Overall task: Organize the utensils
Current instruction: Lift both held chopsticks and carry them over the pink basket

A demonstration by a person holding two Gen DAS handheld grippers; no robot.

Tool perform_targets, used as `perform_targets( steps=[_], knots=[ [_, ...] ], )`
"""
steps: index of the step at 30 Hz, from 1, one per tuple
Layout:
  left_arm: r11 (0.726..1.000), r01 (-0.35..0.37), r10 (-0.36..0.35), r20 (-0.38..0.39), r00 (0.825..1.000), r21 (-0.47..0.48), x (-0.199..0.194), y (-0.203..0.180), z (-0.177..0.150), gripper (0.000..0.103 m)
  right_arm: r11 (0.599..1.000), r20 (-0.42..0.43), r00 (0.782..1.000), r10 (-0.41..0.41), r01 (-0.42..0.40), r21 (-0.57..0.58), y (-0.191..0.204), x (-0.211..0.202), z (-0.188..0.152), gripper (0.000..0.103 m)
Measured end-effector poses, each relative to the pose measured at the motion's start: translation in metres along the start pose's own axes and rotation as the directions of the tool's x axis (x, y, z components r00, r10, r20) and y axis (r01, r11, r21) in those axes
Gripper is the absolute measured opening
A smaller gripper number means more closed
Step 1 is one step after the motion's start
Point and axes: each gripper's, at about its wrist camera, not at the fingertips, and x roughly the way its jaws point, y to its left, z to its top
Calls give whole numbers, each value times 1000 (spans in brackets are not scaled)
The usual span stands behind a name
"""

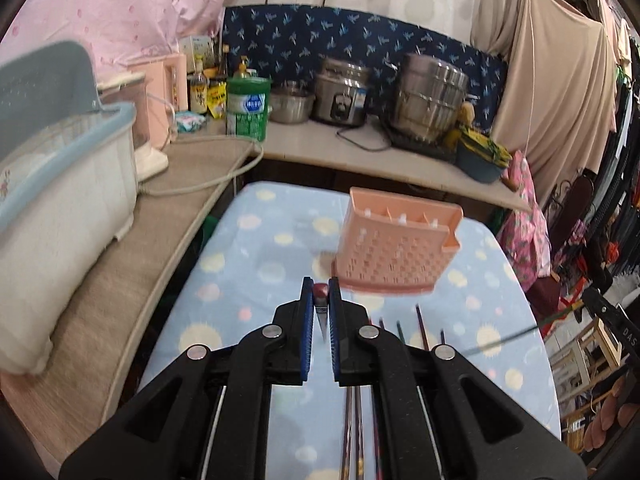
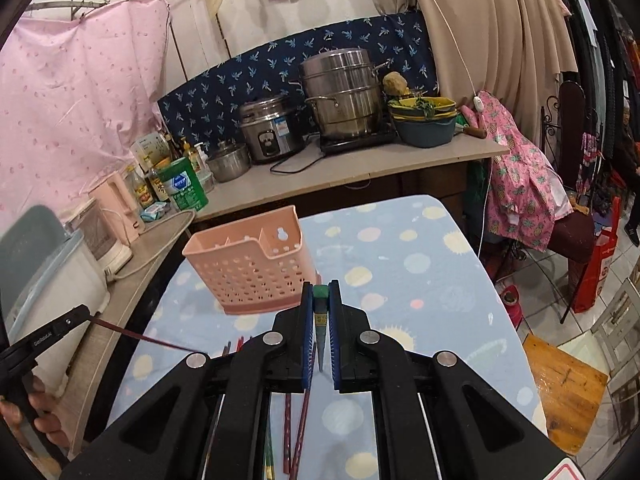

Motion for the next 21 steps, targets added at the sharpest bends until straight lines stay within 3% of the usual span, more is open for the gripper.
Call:
perform_targets(
  steps=[9,16,21],
  knots=[
    [997,63,-57,91,994,-55,0,-6,71,7,998,123,990,65,-66,6,19,1,61,7],
    [991,108,-87,230,969,-83,-14,-16,130,7,994,249,963,105,-109,1,40,7,118,7],
    [991,106,-79,297,952,-75,-5,-26,158,7,993,267,956,118,-121,-5,49,35,139,7]
  ],
)
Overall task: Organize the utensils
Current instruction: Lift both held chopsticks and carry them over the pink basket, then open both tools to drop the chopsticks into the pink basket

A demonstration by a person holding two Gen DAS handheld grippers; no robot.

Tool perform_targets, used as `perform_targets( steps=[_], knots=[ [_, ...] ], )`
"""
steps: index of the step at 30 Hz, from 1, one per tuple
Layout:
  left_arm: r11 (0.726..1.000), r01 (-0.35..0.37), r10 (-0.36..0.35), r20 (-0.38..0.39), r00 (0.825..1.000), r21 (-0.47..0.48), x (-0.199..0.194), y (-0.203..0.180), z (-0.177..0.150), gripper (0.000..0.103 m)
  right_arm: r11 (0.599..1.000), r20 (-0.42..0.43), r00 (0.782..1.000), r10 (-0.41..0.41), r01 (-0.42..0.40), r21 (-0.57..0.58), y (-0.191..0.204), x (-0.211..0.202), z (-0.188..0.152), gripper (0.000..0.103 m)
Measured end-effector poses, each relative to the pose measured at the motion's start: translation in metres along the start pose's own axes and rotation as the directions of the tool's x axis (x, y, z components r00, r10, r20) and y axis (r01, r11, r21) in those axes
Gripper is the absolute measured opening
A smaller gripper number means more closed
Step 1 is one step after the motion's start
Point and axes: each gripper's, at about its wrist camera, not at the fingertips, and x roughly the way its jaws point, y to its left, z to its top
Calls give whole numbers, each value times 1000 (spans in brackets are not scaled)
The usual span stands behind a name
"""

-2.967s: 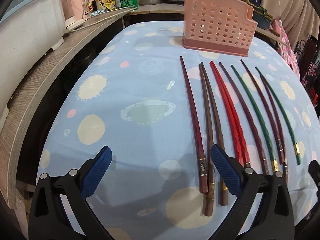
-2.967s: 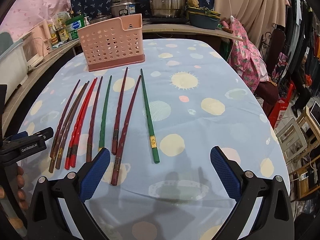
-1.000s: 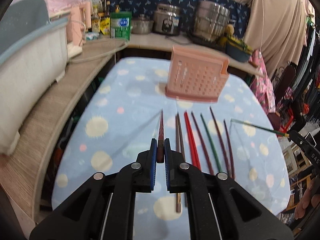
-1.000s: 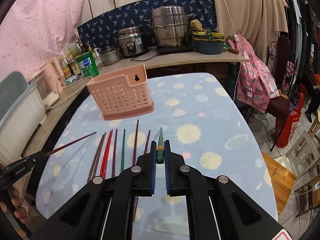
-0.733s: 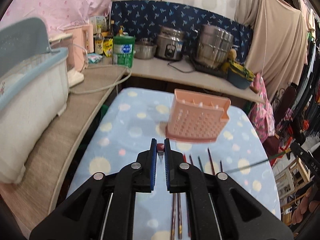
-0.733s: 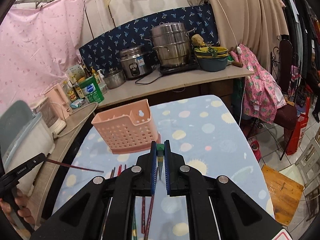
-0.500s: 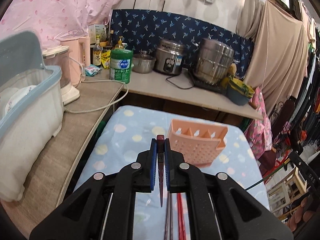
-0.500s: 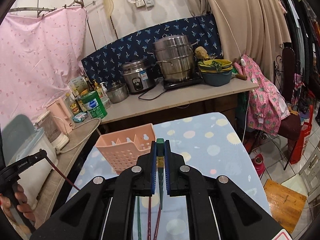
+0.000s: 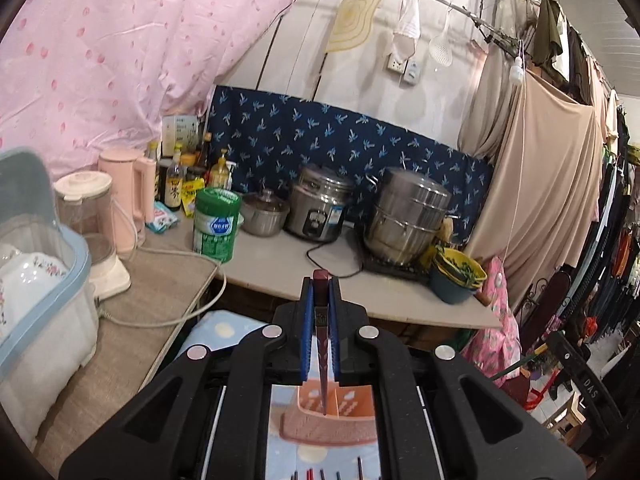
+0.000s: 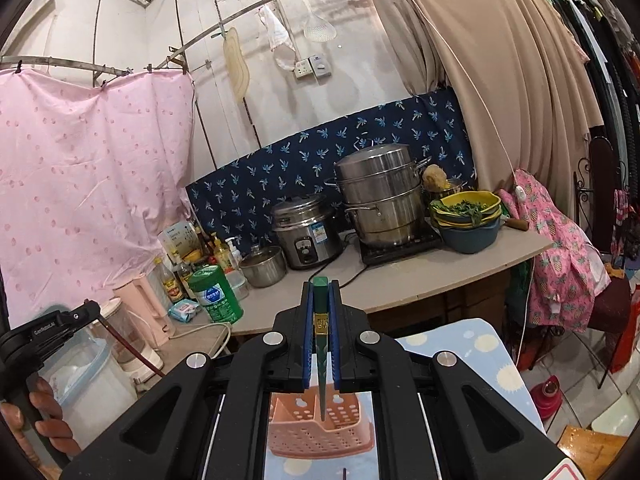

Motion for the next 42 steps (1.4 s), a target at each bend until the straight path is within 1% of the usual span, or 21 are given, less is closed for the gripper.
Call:
perform_targets(
  steps=[4,12,16,18,19,20,21,22,23,24,25,28,30,33,35,40,42],
  knots=[
    [1000,-11,10,4,1000,15,24,-4,-5,7,1000,-33,999,-10,10,-8,-1,27,-8,7],
    [998,-44,47,-89,995,46,70,3,-45,7,999,-147,988,-41,43,14,-25,69,-50,7],
    [998,-50,55,-137,989,43,83,9,-60,7,999,-188,981,-48,50,4,-29,79,-64,7],
    [998,-53,58,-152,987,37,86,13,-65,7,998,-191,980,-53,55,5,-31,79,-66,8],
    [998,-54,58,-154,986,33,86,14,-67,8,998,-182,982,-55,58,9,-31,76,-66,9],
    [998,-57,61,-158,985,32,87,16,-68,9,998,-174,983,-57,60,11,-31,72,-63,15],
    [998,-56,61,-161,985,31,86,17,-69,13,998,-162,985,-56,59,14,-31,68,-61,18],
    [998,-63,67,-162,985,30,85,18,-69,22,998,-155,986,-54,57,16,-31,64,-58,19],
    [997,-68,71,-159,985,27,82,19,-70,28,998,-150,987,-53,56,19,-30,60,-56,21],
    [997,-70,73,-150,986,24,77,20,-70,39,998,-145,988,-48,52,23,-30,55,-54,21],
    [997,-78,80,-142,987,24,73,20,-70,46,998,-141,989,-45,49,25,-29,50,-53,22],
    [996,-83,87,-132,987,32,57,22,-73,53,999,-134,990,-37,40,19,-26,32,-53,25],
    [995,-90,95,-138,986,41,45,24,-77,54,999,-134,990,-31,32,10,-23,19,-57,30],
    [995,-93,98,-153,983,40,29,27,-87,54,1000,-149,988,-31,30,-6,-19,-1,-70,34],
    [995,-92,98,-166,981,43,19,29,-96,54,999,-164,986,-33,30,-20,-16,-14,-82,35],
    [991,-110,125,-209,970,78,-4,34,-129,55,997,-221,974,-55,43,-57,-15,-41,-118,38],
    [990,-110,129,-239,962,89,-12,36,-146,55,996,-247,967,-63,47,-70,-15,-50,-134,40]
  ],
)
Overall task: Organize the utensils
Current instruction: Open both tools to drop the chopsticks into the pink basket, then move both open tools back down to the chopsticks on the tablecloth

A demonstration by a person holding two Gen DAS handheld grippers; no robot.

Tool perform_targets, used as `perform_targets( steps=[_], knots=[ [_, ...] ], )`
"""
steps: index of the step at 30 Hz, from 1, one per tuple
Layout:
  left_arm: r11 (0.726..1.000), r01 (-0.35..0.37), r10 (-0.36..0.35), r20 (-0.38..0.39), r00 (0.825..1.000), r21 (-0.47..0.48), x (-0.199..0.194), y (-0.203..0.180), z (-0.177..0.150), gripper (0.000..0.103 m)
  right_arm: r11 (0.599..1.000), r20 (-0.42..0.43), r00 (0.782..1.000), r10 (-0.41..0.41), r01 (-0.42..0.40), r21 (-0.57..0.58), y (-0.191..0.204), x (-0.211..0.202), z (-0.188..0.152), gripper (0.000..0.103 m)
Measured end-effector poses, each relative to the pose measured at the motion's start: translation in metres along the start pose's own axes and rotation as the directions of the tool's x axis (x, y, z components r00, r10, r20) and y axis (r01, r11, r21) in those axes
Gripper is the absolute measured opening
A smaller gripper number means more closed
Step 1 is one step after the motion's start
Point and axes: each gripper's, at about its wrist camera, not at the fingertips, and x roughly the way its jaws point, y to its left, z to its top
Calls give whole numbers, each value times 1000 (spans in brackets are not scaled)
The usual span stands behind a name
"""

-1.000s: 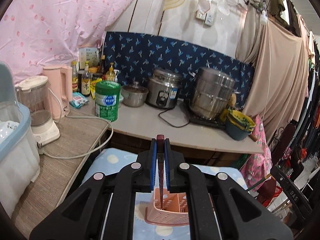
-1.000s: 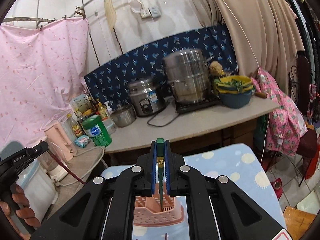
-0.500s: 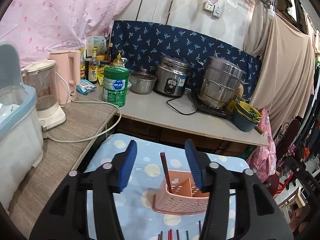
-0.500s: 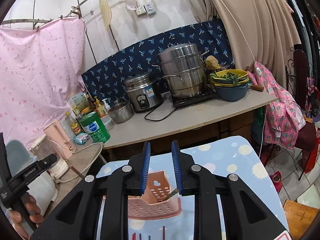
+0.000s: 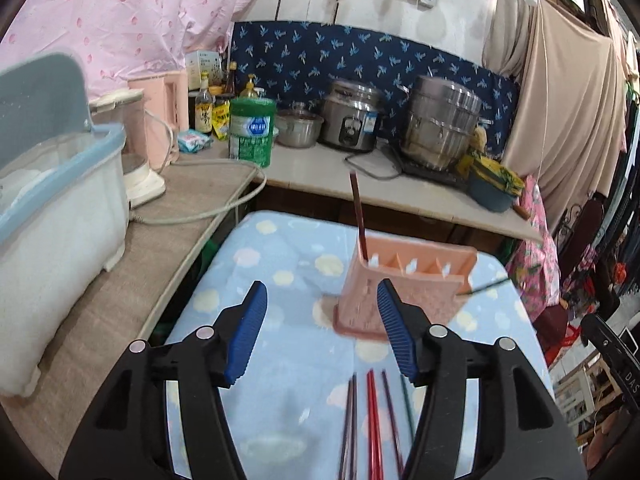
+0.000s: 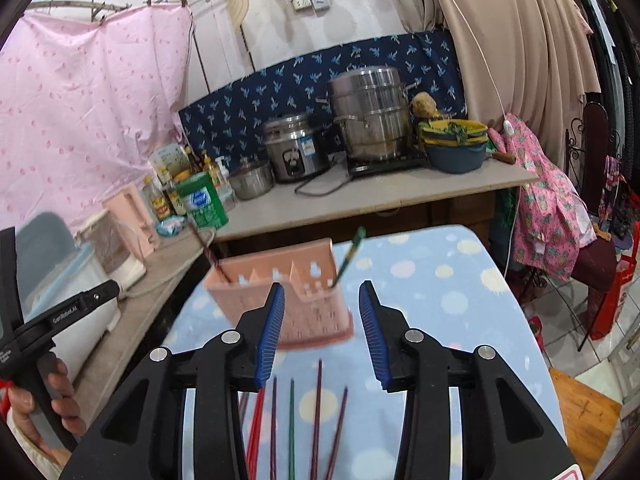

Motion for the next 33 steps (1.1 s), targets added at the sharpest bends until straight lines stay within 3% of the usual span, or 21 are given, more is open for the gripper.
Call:
perform_targets(
  steps=[9,18,33],
  knots=[
    [1000,-14,18,-137,990,25,-6,5,-81,55,998,-133,990,-40,34,-51,2,-17,-84,40],
    [997,-29,44,-229,972,65,-11,2,-141,55,995,-261,963,-67,44,-90,6,-19,-156,40],
    [996,-29,54,-310,949,86,-14,4,-191,54,991,-334,939,-86,47,-122,20,-6,-203,39]
  ],
)
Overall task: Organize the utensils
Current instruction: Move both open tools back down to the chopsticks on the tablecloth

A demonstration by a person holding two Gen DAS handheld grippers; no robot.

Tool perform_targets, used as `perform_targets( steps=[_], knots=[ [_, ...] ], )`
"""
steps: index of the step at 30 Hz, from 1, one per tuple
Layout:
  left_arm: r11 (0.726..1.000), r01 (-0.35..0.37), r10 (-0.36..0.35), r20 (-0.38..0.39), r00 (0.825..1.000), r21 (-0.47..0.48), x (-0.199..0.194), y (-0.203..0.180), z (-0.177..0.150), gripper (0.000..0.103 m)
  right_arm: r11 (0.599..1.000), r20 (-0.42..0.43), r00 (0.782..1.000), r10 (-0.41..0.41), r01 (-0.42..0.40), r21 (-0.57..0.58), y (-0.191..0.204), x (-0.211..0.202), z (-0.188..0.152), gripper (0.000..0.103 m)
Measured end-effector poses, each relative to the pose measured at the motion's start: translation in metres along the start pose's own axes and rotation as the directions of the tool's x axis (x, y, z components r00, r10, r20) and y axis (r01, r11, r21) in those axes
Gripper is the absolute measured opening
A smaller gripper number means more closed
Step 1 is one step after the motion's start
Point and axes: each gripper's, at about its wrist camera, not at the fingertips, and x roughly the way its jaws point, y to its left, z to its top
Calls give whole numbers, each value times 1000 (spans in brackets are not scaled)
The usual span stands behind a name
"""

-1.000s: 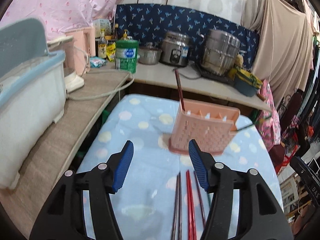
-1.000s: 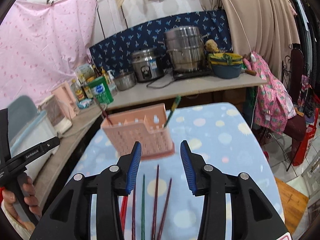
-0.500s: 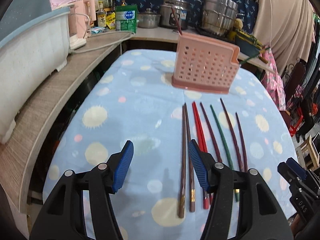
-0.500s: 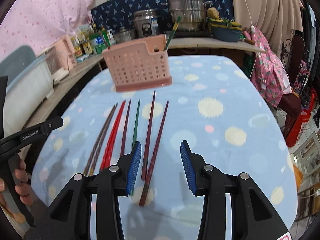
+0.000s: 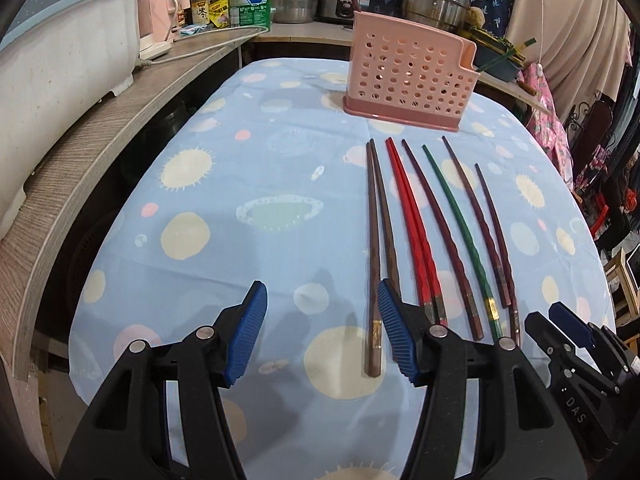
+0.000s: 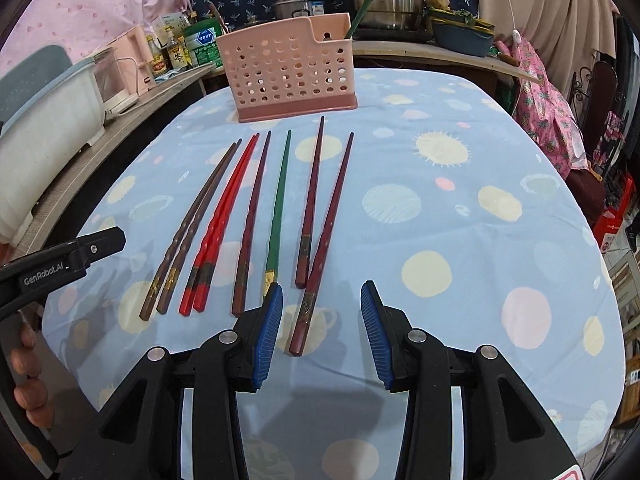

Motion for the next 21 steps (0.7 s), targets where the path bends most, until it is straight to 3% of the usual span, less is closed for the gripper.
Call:
perform_targets(
  steps=[12,21],
  knots=[
    [1000,9,-8,-28,1000,19,3,-4,-13,55,1000,-24,1000,-11,10,-20,7,12,-5,23],
    [999,17,-16,-45,999,29,7,-9,-17,55,1000,-37,999,-12,11,-17,4,17,-9,17]
  ],
)
